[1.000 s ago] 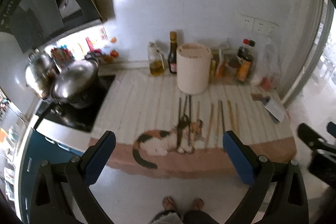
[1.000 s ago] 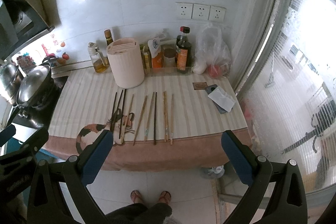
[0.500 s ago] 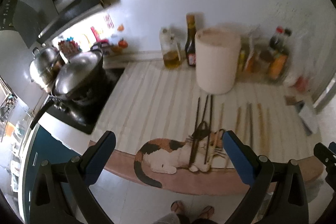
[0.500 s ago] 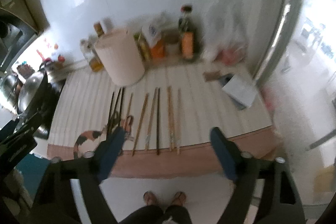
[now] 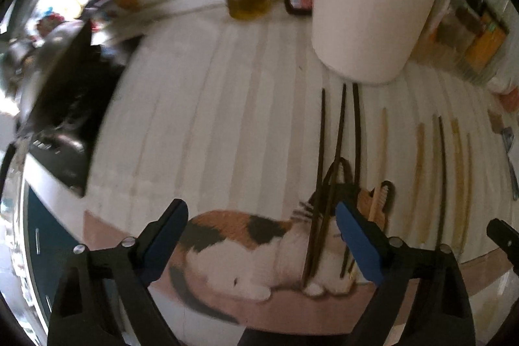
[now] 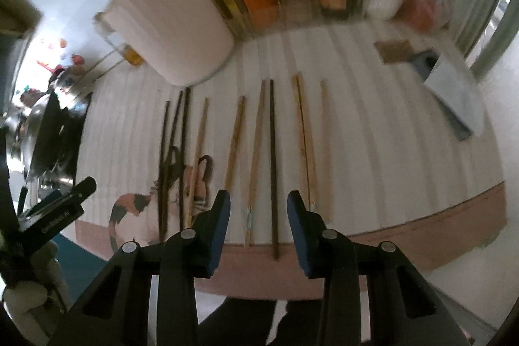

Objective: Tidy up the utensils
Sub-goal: 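Lower left tool onto a dark chopstick while right tool grasps another dark chopstick, then lift both held dark chopsticks off the cloth toward the white holder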

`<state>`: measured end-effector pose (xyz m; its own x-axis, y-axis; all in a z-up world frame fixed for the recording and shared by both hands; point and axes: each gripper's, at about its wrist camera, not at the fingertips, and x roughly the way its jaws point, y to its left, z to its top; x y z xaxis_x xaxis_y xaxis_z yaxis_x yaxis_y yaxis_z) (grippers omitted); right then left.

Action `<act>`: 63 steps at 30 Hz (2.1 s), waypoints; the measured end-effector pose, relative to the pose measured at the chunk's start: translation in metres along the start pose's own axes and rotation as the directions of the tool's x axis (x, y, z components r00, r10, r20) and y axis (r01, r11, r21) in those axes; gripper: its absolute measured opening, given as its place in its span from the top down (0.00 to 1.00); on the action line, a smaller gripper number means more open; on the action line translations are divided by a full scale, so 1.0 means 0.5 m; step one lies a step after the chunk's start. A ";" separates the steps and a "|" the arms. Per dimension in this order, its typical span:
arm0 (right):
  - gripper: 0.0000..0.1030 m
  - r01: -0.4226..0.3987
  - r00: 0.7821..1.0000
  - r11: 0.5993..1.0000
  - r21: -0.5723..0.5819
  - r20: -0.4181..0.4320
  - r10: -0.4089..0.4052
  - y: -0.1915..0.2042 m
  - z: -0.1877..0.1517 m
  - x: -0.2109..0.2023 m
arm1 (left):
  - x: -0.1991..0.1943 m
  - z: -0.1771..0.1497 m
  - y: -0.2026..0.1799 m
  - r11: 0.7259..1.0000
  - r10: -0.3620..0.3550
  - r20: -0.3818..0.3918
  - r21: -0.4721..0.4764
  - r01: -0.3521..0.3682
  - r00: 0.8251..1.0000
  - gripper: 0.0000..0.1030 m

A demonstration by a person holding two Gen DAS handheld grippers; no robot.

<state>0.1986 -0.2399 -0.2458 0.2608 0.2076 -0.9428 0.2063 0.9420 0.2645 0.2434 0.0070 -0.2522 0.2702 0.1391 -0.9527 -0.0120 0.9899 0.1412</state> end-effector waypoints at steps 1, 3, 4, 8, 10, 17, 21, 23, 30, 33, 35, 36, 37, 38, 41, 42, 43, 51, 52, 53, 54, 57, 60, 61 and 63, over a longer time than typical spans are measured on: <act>0.63 0.001 1.000 1.000 0.014 -0.012 -0.001 0.001 0.005 0.012 | 0.019 0.009 -0.006 1.000 -0.010 -0.012 0.015 0.011 1.000 0.20; 0.63 0.017 0.999 0.999 0.042 -0.035 -0.015 0.001 0.025 0.057 | 0.060 0.028 -0.015 0.998 -0.039 -0.049 0.043 0.041 0.998 0.29; 0.63 0.034 0.999 0.998 0.048 -0.042 -0.032 0.001 0.033 0.075 | 0.073 0.035 -0.016 0.997 -0.050 -0.059 0.051 0.053 0.997 0.30; 0.63 0.087 0.995 0.994 0.061 -0.063 -0.083 0.007 0.063 0.141 | 0.123 0.062 -0.035 0.991 -0.076 -0.086 0.107 0.085 0.993 0.32; 0.63 0.120 0.990 0.991 0.055 -0.077 -0.115 0.013 0.072 0.169 | 0.141 0.073 -0.045 0.988 -0.078 -0.094 0.127 0.090 0.992 0.37; 0.63 0.190 0.975 0.982 0.023 -0.119 -0.186 0.027 0.089 0.242 | 0.173 0.088 -0.072 0.979 -0.083 -0.115 0.178 0.102 0.990 0.42; 0.63 0.202 0.972 0.979 0.001 -0.119 -0.200 0.033 0.091 0.263 | 0.183 0.095 -0.081 0.977 -0.093 -0.120 0.181 0.114 0.988 0.56; 0.64 0.206 0.972 0.978 -0.011 -0.117 -0.206 0.037 0.093 0.267 | 0.184 0.098 -0.087 0.976 -0.101 -0.116 0.181 0.120 0.988 0.66; 0.85 0.224 0.964 0.973 -0.046 -0.132 -0.229 0.046 0.110 0.292 | 0.180 0.102 -0.087 0.977 -0.104 -0.099 0.178 0.120 0.990 0.96; 0.91 0.219 0.966 0.974 -0.054 -0.129 -0.225 0.036 0.098 0.295 | 0.178 0.096 -0.088 0.982 -0.079 -0.093 0.162 0.093 0.993 0.96; 0.94 0.209 0.968 0.977 -0.048 -0.132 -0.214 0.024 0.095 0.294 | 0.178 0.090 -0.074 0.985 -0.071 -0.095 0.151 0.085 0.993 0.96; 0.94 0.199 0.970 0.979 -0.043 -0.136 -0.204 0.009 0.088 0.284 | 0.177 0.086 -0.065 0.987 -0.062 -0.098 0.142 0.075 0.993 0.96; 0.94 0.192 0.970 0.981 -0.038 -0.143 -0.195 0.004 0.088 0.285 | 0.177 0.084 -0.059 0.988 -0.057 -0.098 0.138 0.070 0.994 0.96; 0.94 0.186 0.970 0.982 -0.036 -0.150 -0.189 0.000 0.087 0.288 | 0.176 0.077 -0.051 0.989 -0.046 -0.100 0.135 0.059 0.994 0.96; 0.94 0.169 0.970 0.985 -0.028 -0.173 -0.171 -0.018 0.091 0.281 | 0.170 0.062 -0.031 0.990 -0.030 -0.110 0.132 0.044 0.993 0.96; 0.94 0.159 0.969 0.987 -0.022 -0.190 -0.160 -0.024 0.089 0.280 | 0.169 0.053 -0.023 0.991 -0.026 -0.119 0.126 0.041 0.993 0.96; 0.94 0.152 0.967 0.988 -0.018 -0.203 -0.153 -0.030 0.085 0.278 | 0.168 0.045 -0.017 0.992 -0.027 -0.125 0.120 0.042 0.992 0.96; 0.94 0.172 0.946 0.984 -0.037 -0.271 -0.175 -0.052 0.077 0.277 | 0.176 0.022 -0.011 0.993 -0.034 -0.138 0.103 0.048 0.990 0.97; 0.94 0.181 0.944 0.983 -0.034 -0.274 -0.183 -0.055 0.081 0.277 | 0.181 0.027 -0.005 0.993 -0.034 -0.141 0.104 0.049 0.989 0.97; 0.94 0.185 0.943 0.982 -0.037 -0.274 -0.188 -0.047 0.086 0.286 | 0.179 0.021 -0.007 0.993 -0.033 -0.145 0.109 0.049 0.989 0.97; 0.94 0.196 0.940 0.979 -0.048 -0.274 -0.202 -0.046 0.094 0.289 | 0.179 0.023 -0.009 0.992 -0.032 -0.147 0.115 0.050 0.989 0.96; 0.94 0.230 0.930 0.970 -0.078 -0.277 -0.243 -0.029 0.114 0.312 | 0.179 0.021 -0.013 0.990 -0.036 -0.145 0.133 0.056 0.989 0.96; 0.94 0.270 0.917 0.956 -0.118 -0.271 -0.293 -0.013 0.120 0.321 | 0.180 0.018 -0.005 0.991 -0.046 -0.140 0.120 0.063 0.989 0.96; 0.93 0.280 0.914 0.951 -0.132 -0.266 -0.306 -0.007 0.122 0.323 | 0.181 0.018 0.001 0.991 -0.047 -0.137 0.116 0.063 0.989 0.97; 0.92 0.293 0.912 0.945 -0.146 -0.255 -0.322 0.020 0.125 0.319 | 0.178 0.022 0.003 0.993 -0.044 -0.128 0.101 0.057 0.991 0.97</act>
<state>0.3013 -0.2137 -0.3806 -0.0688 -0.0468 -0.9965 0.1331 0.9895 -0.0556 0.2782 0.0207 -0.3338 0.1453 0.0975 -0.9846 0.1010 0.9885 0.1127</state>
